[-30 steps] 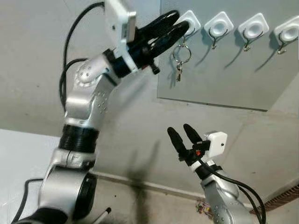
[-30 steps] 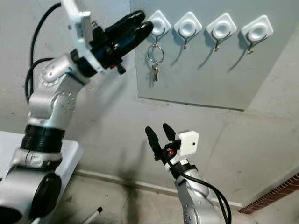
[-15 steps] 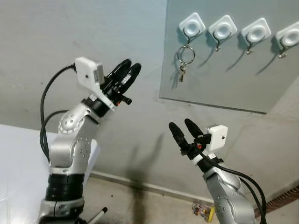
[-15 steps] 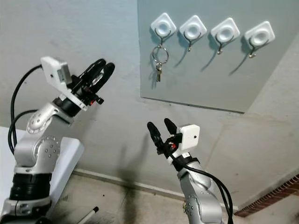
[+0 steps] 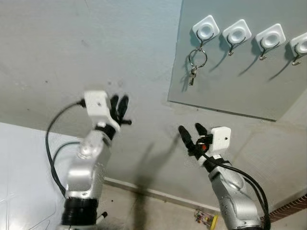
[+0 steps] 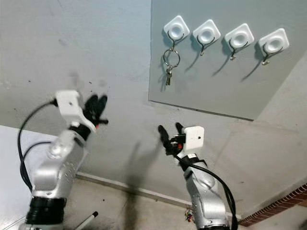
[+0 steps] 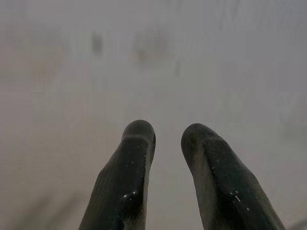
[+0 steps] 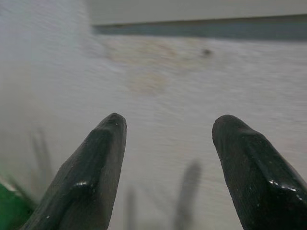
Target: Hang keys on a hook
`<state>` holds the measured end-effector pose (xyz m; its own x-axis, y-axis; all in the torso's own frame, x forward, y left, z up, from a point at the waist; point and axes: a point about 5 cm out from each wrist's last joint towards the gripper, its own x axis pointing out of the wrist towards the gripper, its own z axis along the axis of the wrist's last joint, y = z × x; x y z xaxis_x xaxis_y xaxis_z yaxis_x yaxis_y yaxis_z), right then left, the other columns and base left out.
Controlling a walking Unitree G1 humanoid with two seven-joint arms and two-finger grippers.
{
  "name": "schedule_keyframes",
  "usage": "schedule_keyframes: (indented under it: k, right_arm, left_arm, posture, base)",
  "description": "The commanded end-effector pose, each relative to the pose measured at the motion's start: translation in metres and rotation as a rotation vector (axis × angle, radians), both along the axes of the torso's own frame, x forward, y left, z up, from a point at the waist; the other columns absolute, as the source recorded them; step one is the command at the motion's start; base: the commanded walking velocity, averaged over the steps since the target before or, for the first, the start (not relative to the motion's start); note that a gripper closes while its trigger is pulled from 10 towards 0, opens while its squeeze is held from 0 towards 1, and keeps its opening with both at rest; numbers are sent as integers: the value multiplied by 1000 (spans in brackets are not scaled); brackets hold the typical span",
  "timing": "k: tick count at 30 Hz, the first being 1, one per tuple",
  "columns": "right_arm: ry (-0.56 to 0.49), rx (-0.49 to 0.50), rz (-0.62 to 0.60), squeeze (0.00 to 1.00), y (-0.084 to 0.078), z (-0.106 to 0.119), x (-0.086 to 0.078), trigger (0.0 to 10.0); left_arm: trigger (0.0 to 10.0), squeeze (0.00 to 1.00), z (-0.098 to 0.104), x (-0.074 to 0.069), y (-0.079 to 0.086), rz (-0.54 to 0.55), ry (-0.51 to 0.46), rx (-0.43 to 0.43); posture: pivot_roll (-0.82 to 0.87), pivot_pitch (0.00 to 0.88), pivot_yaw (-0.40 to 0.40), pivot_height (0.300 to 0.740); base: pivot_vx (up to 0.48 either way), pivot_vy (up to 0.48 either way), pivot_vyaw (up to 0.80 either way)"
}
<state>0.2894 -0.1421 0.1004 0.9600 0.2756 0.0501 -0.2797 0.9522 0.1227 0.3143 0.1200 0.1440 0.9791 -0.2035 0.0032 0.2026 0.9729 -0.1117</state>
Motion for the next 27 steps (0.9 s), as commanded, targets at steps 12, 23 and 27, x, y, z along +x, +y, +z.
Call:
schedule_keyframes:
  k: [12, 23, 27]
  right_arm:
    - [-89, -88, -141, 0, -16, 10, -9, 10000]
    - [-28, -141, -177, 0, -19, -11, -20, 10000]
    - [-29, -144, -179, 0, -19, -11, -19, 10000]
  left_arm:
    - [10000, 0, -10, -11, 0, 143, -30, 25]
    - [10000, 0, -42, -23, 7, 149, 31, -32]
    - [10000, 0, -43, -20, 8, 161, 12, 31]
  posture:
    - [19, 13, -29, 740]
    - [13, 0, -27, 740]
    - [14, 0, -31, 740]
  base:
    - [0, 0, 0]
    - [0, 0, 37]
    - [0, 0, 669]
